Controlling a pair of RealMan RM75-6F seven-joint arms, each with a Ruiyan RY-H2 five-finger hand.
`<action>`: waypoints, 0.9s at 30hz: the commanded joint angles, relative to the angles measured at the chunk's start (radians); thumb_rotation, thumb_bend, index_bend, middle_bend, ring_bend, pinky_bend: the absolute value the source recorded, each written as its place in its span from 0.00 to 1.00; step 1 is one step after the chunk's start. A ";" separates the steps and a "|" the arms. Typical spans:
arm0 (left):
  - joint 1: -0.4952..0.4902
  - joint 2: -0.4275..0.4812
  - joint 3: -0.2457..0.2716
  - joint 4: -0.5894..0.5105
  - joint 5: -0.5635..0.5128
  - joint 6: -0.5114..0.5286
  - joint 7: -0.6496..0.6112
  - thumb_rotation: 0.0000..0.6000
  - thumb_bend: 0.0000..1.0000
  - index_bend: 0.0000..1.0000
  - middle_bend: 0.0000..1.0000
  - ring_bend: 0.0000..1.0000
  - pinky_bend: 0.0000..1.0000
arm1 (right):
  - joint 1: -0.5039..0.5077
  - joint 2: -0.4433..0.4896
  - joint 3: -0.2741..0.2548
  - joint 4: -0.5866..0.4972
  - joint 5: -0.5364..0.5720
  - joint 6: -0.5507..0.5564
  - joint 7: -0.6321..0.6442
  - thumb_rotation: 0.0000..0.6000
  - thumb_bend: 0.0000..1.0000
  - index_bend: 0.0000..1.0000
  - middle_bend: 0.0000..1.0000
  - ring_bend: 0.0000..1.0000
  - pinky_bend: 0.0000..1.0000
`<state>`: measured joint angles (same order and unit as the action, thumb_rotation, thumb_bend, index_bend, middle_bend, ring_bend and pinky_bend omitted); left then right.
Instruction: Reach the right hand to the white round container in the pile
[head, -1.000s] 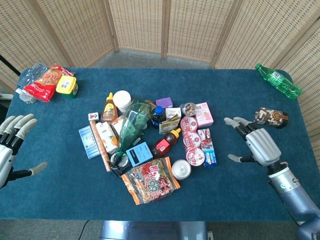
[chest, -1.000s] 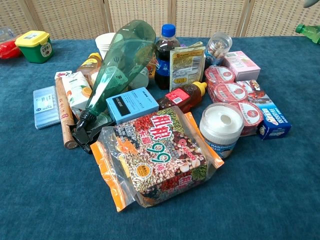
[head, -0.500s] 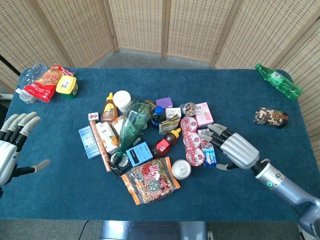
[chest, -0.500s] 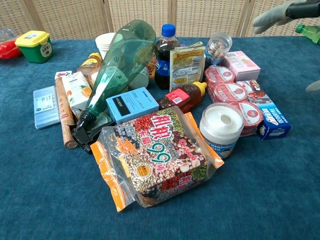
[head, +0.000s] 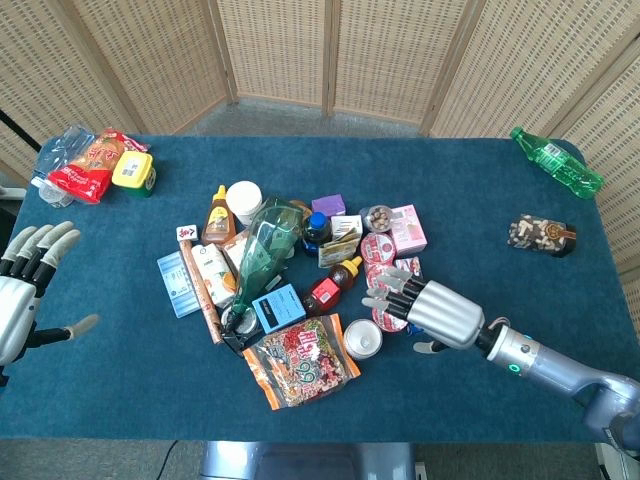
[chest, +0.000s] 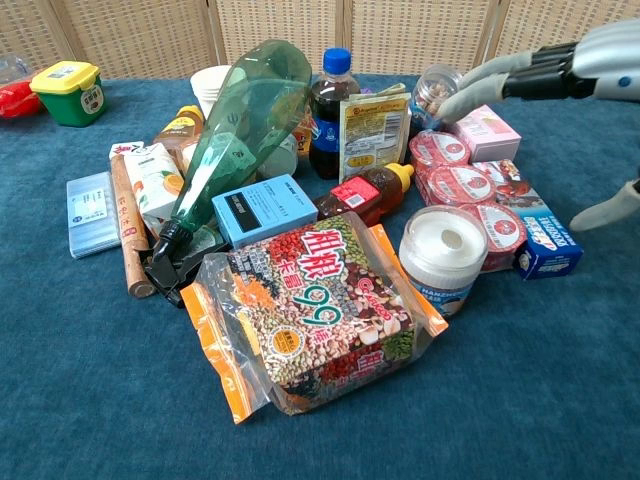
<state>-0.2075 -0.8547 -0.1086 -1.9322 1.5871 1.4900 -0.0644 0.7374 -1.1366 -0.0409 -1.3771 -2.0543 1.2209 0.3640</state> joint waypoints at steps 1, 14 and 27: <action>0.000 -0.002 0.000 -0.001 -0.002 0.000 0.003 1.00 0.00 0.07 0.00 0.00 0.00 | 0.035 -0.018 -0.014 0.023 -0.020 -0.019 0.008 1.00 0.00 0.00 0.00 0.00 0.04; 0.000 -0.007 -0.003 0.006 -0.024 -0.007 0.007 1.00 0.00 0.07 0.00 0.00 0.00 | 0.101 -0.058 -0.066 0.101 -0.067 -0.009 -0.003 1.00 0.00 0.00 0.00 0.00 0.00; -0.002 -0.010 -0.009 0.016 -0.042 -0.013 0.001 1.00 0.00 0.07 0.00 0.00 0.00 | 0.121 -0.110 -0.099 0.150 -0.080 0.000 -0.093 1.00 0.00 0.00 0.00 0.00 0.00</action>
<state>-0.2099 -0.8644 -0.1172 -1.9164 1.5457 1.4767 -0.0629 0.8566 -1.2396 -0.1369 -1.2323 -2.1343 1.2213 0.2823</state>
